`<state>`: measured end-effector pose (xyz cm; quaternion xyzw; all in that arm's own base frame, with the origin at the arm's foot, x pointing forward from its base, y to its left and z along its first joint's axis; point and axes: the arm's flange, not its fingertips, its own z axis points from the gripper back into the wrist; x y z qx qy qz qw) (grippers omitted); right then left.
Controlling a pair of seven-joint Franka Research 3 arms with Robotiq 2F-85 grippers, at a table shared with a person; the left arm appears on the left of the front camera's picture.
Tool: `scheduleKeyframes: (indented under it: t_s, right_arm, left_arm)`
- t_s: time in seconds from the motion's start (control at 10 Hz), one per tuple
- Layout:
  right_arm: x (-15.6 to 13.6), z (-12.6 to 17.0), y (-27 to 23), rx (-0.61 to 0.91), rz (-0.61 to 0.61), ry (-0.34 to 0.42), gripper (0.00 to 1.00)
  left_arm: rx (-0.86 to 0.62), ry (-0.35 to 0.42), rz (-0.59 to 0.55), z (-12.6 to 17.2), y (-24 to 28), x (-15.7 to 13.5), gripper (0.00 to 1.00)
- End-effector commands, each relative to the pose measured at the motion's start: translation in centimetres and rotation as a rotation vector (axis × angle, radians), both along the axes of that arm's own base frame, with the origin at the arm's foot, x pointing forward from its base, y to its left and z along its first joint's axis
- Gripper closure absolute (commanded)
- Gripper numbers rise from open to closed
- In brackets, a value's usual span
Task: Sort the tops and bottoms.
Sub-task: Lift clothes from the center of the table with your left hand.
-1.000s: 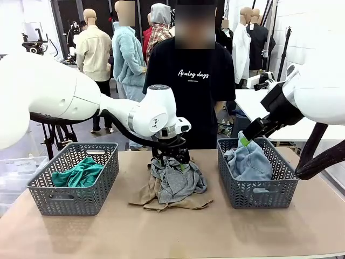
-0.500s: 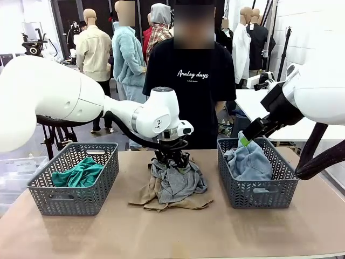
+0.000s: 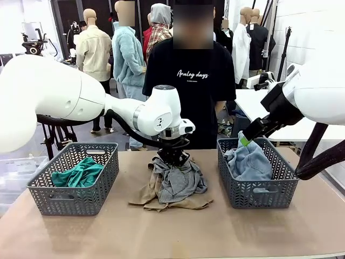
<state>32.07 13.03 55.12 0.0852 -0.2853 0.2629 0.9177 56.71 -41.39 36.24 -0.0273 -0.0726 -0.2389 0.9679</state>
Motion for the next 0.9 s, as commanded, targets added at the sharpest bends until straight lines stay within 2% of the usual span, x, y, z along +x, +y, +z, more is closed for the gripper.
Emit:
scheduleKeyframes:
  t_s: [0.0, 0.1, 0.4, 0.6, 0.8]
  right_arm:
    - [0.0, -0.2, -0.1, -0.012, 0.008, 0.005, 0.0]
    - [0.0, -0.2, -0.1, -0.012, 0.008, 0.005, 0.0]
    - [0.0, -0.2, -0.1, -0.012, 0.008, 0.005, 0.0]
    - [0.0, -0.2, -0.1, -0.012, 0.008, 0.005, 0.0]
    - [0.0, -0.2, -0.1, -0.012, 0.008, 0.005, 0.0]
  left_arm:
    - [-0.011, -0.01, 0.011, 1.6, -0.1, -0.8, 1.0]
    - [-0.022, -0.034, 0.016, 2.8, 0.0, -1.7, 1.0]
    - [0.023, -0.118, 0.026, 9.0, 0.3, -6.3, 1.0]
    - [0.016, -0.239, 0.039, 14.2, 1.1, -10.0, 1.0]
    - [0.042, -0.398, 0.036, 19.3, 2.0, -13.6, 1.0]
